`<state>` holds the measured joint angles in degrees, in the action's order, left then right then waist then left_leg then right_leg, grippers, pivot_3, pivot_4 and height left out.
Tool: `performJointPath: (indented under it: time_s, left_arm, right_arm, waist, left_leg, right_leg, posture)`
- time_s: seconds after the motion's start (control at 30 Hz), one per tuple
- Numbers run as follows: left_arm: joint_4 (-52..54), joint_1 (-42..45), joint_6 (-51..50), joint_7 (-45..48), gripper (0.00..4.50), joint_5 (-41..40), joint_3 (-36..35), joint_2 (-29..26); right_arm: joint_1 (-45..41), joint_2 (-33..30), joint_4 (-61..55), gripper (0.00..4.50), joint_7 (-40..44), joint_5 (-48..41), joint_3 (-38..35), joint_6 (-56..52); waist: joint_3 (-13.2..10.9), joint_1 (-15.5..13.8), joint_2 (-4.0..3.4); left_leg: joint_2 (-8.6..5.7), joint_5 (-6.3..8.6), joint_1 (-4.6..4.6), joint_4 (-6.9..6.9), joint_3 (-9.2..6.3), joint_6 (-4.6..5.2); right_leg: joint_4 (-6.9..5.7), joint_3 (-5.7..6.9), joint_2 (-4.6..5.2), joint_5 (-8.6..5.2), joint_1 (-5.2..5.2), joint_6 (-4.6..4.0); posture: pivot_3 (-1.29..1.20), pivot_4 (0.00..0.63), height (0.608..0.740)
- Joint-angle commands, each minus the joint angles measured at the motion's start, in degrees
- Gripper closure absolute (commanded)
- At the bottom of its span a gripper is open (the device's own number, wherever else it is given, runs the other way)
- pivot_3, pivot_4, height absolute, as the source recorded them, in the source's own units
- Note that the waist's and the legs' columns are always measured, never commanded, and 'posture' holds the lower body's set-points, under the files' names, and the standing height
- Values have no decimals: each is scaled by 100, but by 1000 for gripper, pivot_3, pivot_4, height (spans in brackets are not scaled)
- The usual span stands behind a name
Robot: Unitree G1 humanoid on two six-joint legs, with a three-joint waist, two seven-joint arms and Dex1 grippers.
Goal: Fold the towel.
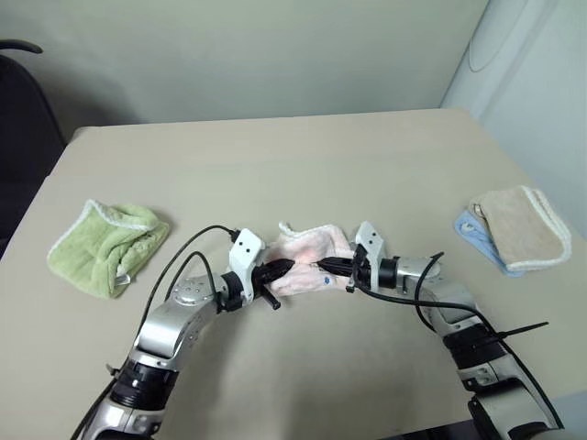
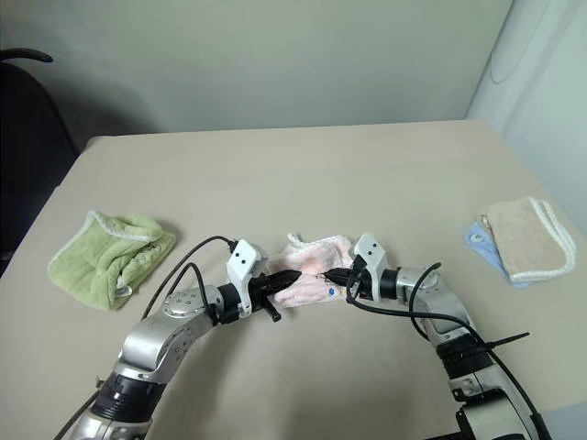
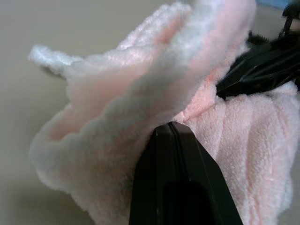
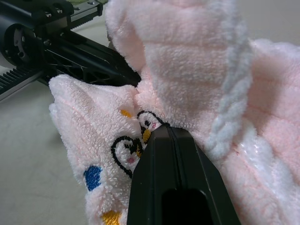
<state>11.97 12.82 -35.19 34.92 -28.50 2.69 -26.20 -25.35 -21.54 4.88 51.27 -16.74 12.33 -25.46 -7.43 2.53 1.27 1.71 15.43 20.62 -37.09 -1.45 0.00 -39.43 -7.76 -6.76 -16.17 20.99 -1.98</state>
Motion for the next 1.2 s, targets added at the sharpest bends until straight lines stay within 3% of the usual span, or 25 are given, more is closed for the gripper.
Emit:
performJointPath:
  time_s: [0.03, 0.17, 0.37, 0.6, 0.8, 1.2]
  left_arm:
    - [797, -55, -503, -252, 4492, -1287, -1106, 197]
    - [1154, -322, -1248, -750, 4492, -2685, -2334, 15]
    - [1017, -917, -2192, -958, 2473, -3653, -2829, -583]
    - [700, -621, -2800, -1603, 29, -4348, -2246, -235]
    - [109, -165, -3100, -2093, 29, -3854, -1422, 60]
    - [-1058, 908, -3094, -2356, 29, -3030, -856, 1236]
  right_arm:
    - [-18, -181, -444, 4500, 16, -354, -510, -183]
    - [-240, -348, -776, 4500, -35, -807, -1079, -487]
    - [-744, -480, -374, 4500, -111, -806, -1441, -393]
    - [-936, -350, -25, 4500, -97, -688, -1359, -185]
    - [-985, -209, 27, 4500, -198, -671, -1379, -74]
    - [-961, -154, -95, 4500, -462, -723, -1496, -69]
  waist:
    - [-1, -11, 2]
    - [-1, -14, 2]
    - [-1, 15, 3]
    - [-2, -72, 3]
    - [-2, -54, 3]
    - [-2, -278, -3]
  left_leg:
    - [0, -12, 4, 0, 0, -21]
    - [0, -33, 15, -1, 1, -58]
    - [0, -35, 10, 7, 1, -61]
    - [0, -35, 11, 5, 0, -60]
    - [0, -35, 11, 6, 0, -60]
    - [-15, -27, -7, -24, -2, -26]
  right_leg:
    - [10, 0, 0, 5, -1, -8]
    - [43, 0, 0, 15, -9, -21]
    - [45, -1, 0, 10, 0, -13]
    - [43, 0, 2, 17, 3, -15]
    - [42, -1, 2, 20, 5, -12]
    - [60, -2, 16, 42, -27, 23]
  posture:
    - [0, 150, 740]
    - [0, 150, 740]
    - [0, 150, 740]
    - [0, 150, 740]
    - [0, 150, 740]
    - [0, 150, 740]
